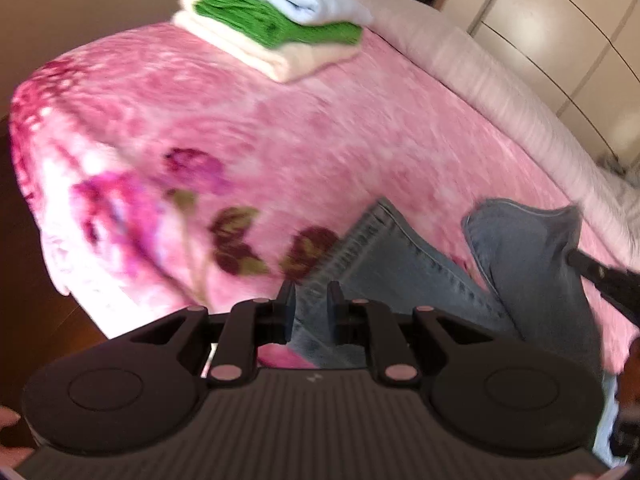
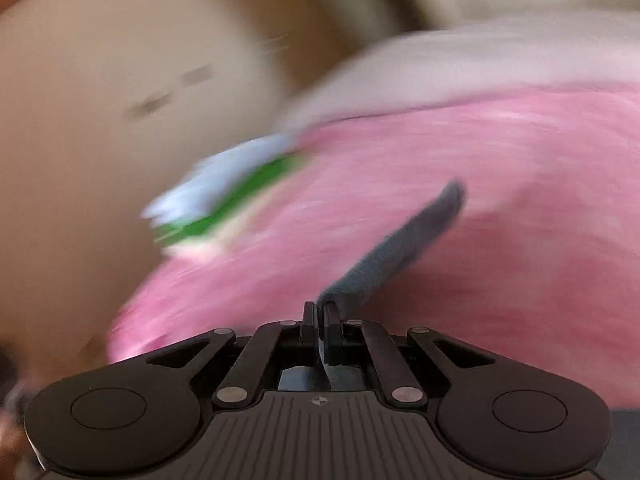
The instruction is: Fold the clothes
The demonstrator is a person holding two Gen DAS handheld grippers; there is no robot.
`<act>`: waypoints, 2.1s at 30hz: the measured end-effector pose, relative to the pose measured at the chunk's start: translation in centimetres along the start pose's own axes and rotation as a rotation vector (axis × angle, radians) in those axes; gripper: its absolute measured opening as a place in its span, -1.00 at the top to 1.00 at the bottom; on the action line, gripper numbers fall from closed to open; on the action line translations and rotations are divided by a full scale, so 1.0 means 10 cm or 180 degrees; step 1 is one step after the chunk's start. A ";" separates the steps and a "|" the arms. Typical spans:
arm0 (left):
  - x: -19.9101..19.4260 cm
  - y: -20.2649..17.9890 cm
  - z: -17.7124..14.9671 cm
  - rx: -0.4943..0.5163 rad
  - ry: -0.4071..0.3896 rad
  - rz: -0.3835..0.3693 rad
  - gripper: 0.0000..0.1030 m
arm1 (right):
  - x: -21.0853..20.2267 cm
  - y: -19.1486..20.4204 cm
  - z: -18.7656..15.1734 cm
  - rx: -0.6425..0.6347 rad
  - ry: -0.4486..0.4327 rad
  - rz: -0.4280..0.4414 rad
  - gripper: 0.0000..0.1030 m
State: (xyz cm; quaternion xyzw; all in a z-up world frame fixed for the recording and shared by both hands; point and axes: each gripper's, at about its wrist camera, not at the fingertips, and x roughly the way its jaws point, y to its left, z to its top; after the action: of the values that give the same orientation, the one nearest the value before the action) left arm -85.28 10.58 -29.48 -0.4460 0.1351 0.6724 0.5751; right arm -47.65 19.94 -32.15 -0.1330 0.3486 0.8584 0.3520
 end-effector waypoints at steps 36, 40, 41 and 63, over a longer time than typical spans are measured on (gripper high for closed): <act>0.57 -0.10 -0.04 -0.0921 -0.0051 -0.0409 0.85 | -0.65 0.66 -1.93 -0.2823 0.1145 -0.1365 0.50; 0.37 -0.06 -0.02 -0.0875 -0.0233 -0.0615 1.00 | -0.76 0.65 -1.85 -0.2700 0.0898 -0.1372 0.96; 0.27 -0.05 -0.05 -0.0800 -0.0313 -0.0648 1.00 | -0.81 0.65 -1.81 -0.2648 0.0815 -0.1376 0.97; 0.14 0.28 -0.61 -0.0479 -0.0441 -0.0468 0.94 | -0.82 0.68 -2.07 -0.2401 0.1008 -0.1214 0.78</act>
State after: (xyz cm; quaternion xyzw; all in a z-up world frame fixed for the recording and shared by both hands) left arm -85.02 6.38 -34.90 -0.4490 0.0112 0.6658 0.5958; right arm -46.92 -2.02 -39.76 -0.4435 0.0302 0.8143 0.3732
